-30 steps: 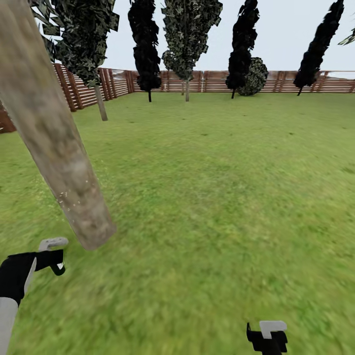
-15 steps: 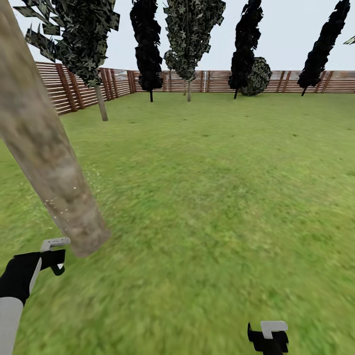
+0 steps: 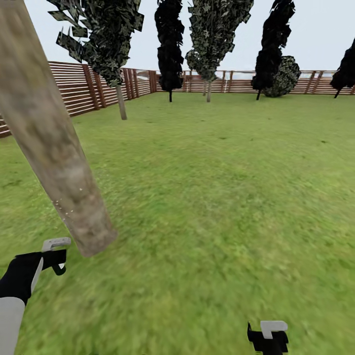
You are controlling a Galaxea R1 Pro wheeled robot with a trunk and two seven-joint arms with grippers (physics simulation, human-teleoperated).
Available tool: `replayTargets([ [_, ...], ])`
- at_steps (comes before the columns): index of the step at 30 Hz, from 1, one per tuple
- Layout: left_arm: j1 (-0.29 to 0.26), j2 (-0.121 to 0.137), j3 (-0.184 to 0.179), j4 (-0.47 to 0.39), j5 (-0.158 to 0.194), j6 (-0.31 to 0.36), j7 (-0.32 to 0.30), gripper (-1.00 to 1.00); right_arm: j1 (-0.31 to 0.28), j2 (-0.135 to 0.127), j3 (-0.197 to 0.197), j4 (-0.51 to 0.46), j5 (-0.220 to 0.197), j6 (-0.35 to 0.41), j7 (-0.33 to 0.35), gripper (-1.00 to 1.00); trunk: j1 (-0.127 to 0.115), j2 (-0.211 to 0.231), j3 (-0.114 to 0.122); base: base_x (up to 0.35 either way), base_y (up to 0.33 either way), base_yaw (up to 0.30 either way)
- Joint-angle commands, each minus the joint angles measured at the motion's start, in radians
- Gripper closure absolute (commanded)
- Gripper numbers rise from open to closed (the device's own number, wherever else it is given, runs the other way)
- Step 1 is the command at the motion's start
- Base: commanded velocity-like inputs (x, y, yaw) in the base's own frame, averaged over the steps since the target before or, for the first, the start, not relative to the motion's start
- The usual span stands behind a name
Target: In the garden, pick up the pesticide atomizer on the floor and spray pesticide onto both trees until each tree trunk is fully covered.
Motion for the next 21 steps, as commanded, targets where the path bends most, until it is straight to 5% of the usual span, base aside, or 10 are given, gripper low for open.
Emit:
replayTargets([
  [1, 0.0, 0.0, 0.0, 0.0, 0.0, 0.0, 0.0, 1.0, 0.0, 0.0, 0.0, 0.0, 0.0, 0.0, 0.0, -1.0, 0.0, 0.0, 0.0, 0.055, -0.241, 0.277],
  [21, 0.0, -0.004, -0.001, 0.004, 0.001, 0.0, 0.0, 1.0, 0.0, 0.001, 0.0, 0.0, 0.0, 0.0, 0.0, -1.0, 0.0, 0.0, 0.0, 0.067, -0.256, 0.14],
])
